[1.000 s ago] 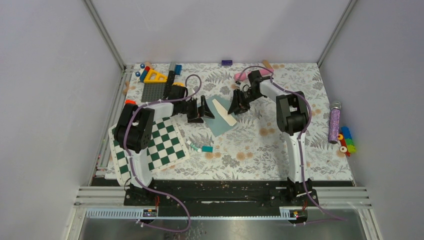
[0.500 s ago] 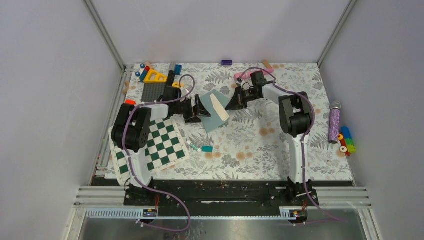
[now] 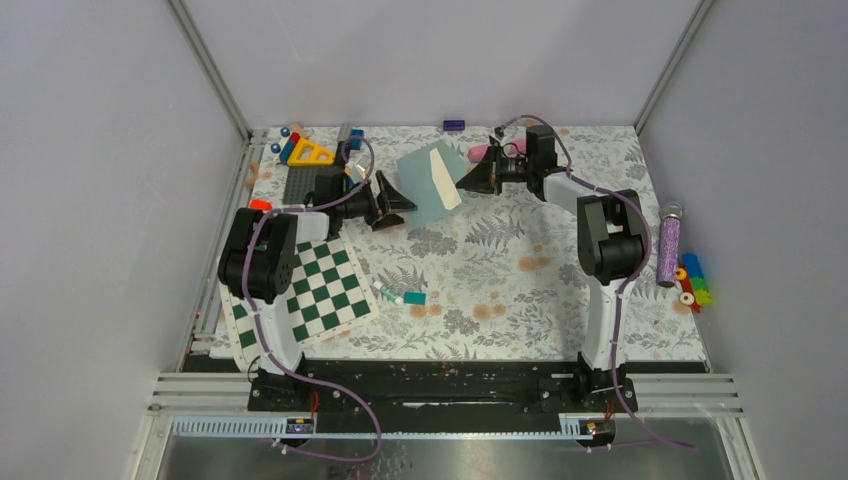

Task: Place the letter into the envelope and seal it
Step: Pick up the envelope from the center of the board.

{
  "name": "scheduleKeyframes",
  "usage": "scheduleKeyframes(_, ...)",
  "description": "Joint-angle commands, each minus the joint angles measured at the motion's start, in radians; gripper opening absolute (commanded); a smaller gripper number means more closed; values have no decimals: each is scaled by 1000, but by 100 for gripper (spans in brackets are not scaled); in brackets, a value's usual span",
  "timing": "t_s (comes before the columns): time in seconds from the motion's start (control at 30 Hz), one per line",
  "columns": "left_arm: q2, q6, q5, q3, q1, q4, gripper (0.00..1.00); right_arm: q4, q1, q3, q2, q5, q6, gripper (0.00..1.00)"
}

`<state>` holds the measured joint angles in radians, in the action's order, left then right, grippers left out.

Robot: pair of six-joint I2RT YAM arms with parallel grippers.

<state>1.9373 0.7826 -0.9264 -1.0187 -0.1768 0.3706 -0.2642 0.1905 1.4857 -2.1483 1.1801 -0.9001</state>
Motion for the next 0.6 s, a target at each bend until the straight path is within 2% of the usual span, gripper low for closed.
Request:
scheduleKeyframes(0.0, 37, 247, -53, 11, 5, 382, 99, -91, 4, -54, 90, 29, -46, 0)
scheduleKeyframes(0.03, 50, 299, -56, 13, 5, 457, 97, -93, 4, -68, 103, 24, -42, 0)
scheduleKeyframes(0.1, 80, 430, -61, 19, 3, 624, 87, -88, 5, -87, 129, 20, -22, 0)
scheduleKeyframes(0.13, 95, 493, -63, 23, 2, 717, 78, -70, 4, -93, 144, 18, -2, 0)
scheduleKeyframes(0.2, 124, 608, -63, 27, -5, 875, 51, -17, 4, -96, 165, 17, 49, 0)
scheduleKeyframes(0.23, 135, 648, -61, 29, -8, 931, 43, -5, 4, -102, 177, 14, 65, 0)
scheduleKeyframes(0.3, 145, 688, -58, 33, -18, 993, 35, 13, 3, -114, 199, 7, 88, 0)
scheduleKeyframes(0.33, 145, 696, -56, 37, -24, 1003, 30, 13, 3, -121, 212, 3, 96, 0)
scheduleKeyframes(0.4, 134, 705, -53, 48, -33, 1026, 28, 12, 3, -136, 242, -10, 107, 0)
scheduleKeyframes(0.5, 95, 712, -48, 56, -41, 1039, 15, 58, 2, -142, 277, -33, 147, 0)
scheduleKeyframes(0.53, 81, 714, -47, 57, -42, 1040, 12, 84, 1, -139, 284, -41, 168, 2)
scheduleKeyframes(0.57, 70, 714, -45, 57, -42, 1040, 10, 113, 0, -131, 289, -47, 189, 10)
